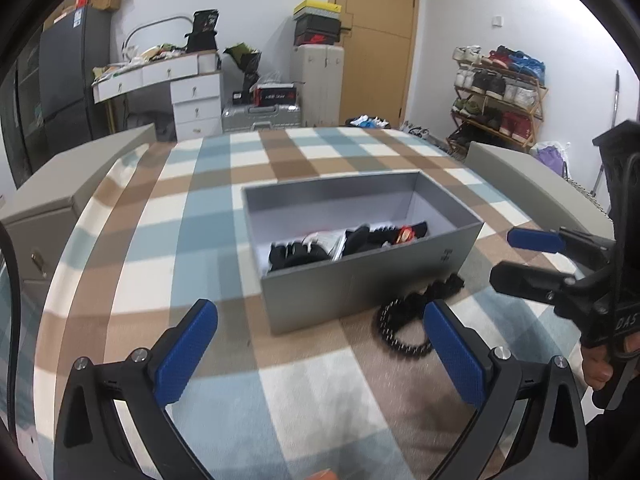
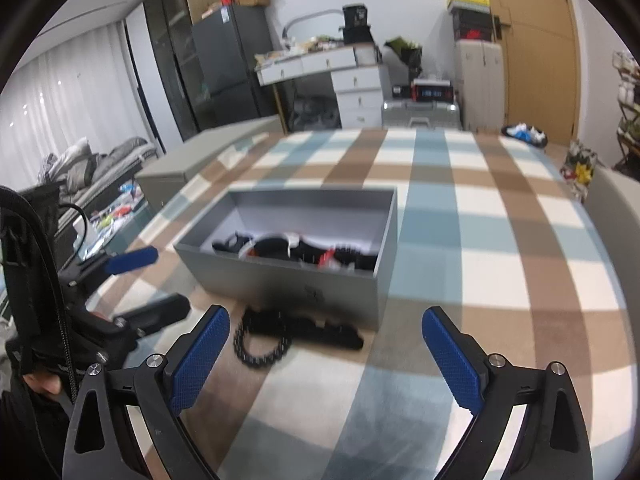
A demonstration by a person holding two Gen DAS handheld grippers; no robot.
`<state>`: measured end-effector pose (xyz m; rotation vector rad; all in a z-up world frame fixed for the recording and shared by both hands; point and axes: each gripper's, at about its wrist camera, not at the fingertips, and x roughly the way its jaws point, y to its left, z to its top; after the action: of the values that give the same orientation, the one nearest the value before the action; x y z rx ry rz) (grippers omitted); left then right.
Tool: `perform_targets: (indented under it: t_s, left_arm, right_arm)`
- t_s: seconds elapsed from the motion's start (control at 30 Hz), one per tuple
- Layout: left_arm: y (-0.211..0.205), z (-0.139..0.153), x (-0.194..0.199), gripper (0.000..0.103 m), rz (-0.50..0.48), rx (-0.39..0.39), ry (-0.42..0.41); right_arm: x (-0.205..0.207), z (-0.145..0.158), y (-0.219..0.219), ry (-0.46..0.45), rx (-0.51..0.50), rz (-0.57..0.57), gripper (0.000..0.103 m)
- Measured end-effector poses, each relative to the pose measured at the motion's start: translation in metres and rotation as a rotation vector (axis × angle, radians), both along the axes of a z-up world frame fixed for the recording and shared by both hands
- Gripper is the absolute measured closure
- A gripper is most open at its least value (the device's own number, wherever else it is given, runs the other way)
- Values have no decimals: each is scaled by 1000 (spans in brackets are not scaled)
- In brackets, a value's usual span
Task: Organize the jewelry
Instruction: 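Withdraw both tools from the box toward the bead bracelet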
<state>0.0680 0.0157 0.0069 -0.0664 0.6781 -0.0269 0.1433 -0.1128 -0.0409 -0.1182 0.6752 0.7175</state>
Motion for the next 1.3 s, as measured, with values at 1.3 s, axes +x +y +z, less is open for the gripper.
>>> perform_targets:
  t_s: [1.3]
  left_arm:
    - [17, -19, -4, 2, 50, -26, 62]
  right_arm:
    - [17, -35, 40, 133, -90, 10, 6]
